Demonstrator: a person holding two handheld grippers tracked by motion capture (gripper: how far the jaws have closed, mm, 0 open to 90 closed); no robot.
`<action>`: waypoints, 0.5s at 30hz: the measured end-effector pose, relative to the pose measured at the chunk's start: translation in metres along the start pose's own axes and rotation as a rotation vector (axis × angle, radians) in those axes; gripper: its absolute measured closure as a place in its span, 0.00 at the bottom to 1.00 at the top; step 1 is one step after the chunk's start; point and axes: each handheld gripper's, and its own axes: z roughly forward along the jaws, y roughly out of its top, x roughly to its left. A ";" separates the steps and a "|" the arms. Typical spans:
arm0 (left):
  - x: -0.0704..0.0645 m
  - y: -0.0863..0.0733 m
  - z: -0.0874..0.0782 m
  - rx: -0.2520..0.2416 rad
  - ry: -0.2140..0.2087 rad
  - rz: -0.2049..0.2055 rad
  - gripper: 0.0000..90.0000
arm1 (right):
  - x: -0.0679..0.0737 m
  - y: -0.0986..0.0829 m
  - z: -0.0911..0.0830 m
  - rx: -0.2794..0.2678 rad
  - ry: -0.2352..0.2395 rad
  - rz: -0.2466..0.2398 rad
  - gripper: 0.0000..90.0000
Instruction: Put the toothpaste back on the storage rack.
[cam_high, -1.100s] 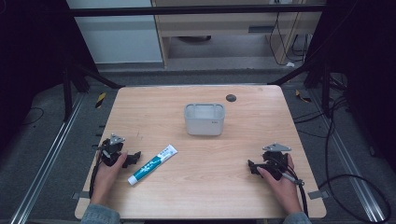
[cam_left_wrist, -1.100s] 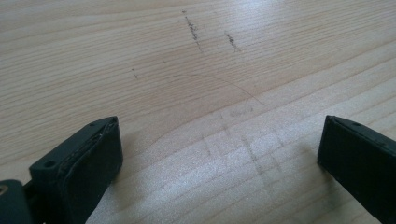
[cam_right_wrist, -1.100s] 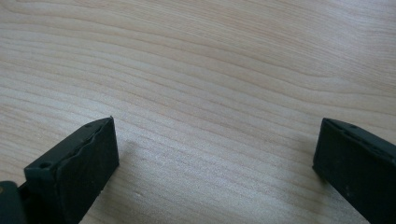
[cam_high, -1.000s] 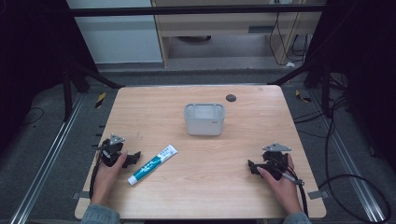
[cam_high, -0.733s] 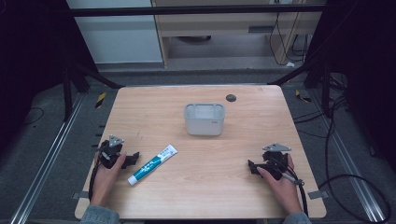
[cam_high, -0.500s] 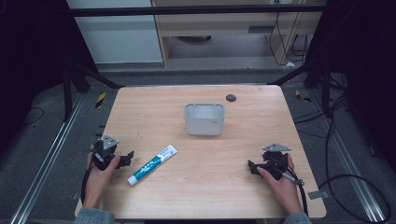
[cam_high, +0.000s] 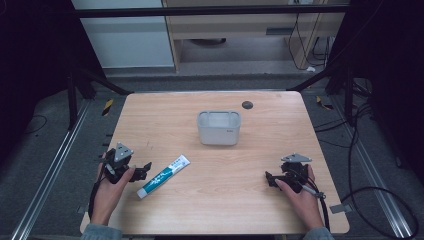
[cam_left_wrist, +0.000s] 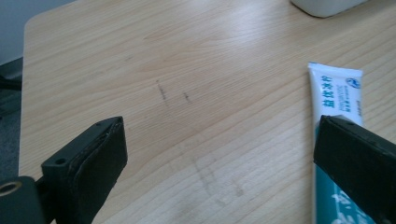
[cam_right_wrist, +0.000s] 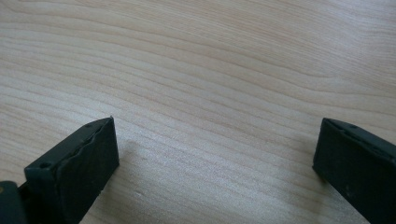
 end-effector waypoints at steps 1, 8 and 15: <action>0.000 0.000 0.000 0.000 0.000 0.000 0.03 | 0.000 0.000 0.000 0.000 0.000 0.000 0.00; -0.015 0.008 -0.001 0.012 -0.015 0.059 0.02 | 0.000 0.000 0.000 0.000 0.004 -0.002 0.00; -0.026 0.012 0.003 0.047 -0.045 0.073 0.04 | 0.000 0.000 0.000 0.000 0.003 -0.003 0.00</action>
